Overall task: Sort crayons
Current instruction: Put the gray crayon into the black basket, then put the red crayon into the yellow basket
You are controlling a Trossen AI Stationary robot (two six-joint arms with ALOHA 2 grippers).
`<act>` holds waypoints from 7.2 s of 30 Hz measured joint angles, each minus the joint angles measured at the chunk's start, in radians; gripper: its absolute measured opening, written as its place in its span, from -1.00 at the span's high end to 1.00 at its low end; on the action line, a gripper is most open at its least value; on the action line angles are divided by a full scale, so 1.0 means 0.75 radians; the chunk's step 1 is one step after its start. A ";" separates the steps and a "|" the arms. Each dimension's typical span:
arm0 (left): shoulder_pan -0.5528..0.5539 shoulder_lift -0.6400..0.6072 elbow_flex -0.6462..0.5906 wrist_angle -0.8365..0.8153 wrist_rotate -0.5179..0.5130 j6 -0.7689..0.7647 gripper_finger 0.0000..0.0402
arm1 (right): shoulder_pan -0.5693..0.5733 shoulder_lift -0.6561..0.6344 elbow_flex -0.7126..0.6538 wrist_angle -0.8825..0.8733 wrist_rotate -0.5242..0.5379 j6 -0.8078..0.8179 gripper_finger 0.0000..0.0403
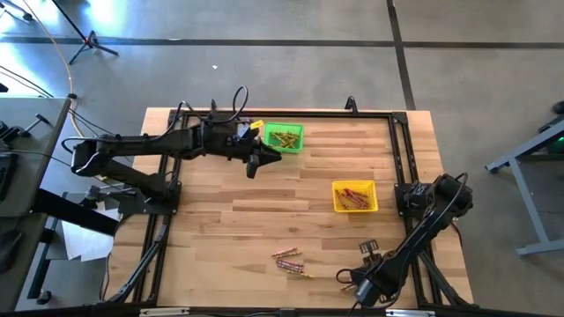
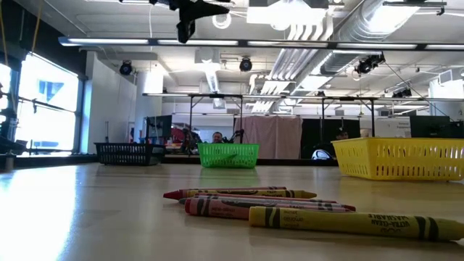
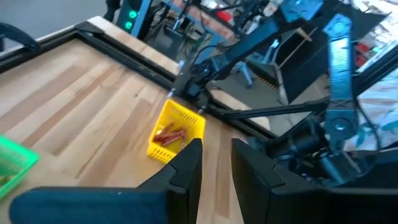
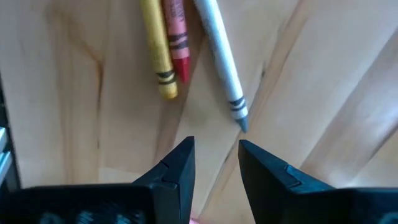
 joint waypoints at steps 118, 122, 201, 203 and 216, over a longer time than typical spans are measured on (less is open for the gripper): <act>-0.148 0.297 0.000 0.908 -0.243 0.220 0.17 | -0.924 -0.920 -0.192 1.322 0.897 -0.230 0.95; -0.148 0.296 0.000 0.960 -0.244 0.219 0.17 | -0.945 -0.899 -0.192 1.334 0.858 -0.230 0.95; 0.750 -0.083 -0.446 -0.303 -0.844 0.256 0.61 | -0.925 -0.914 -0.192 0.932 0.717 0.207 0.45; 0.758 -0.083 -0.446 -0.300 -0.797 0.256 0.55 | -0.906 -0.914 -0.192 0.825 0.690 0.304 0.45; 0.704 -0.083 -0.446 -0.218 0.142 0.113 0.51 | -0.595 -0.915 -0.282 0.132 0.239 0.948 0.45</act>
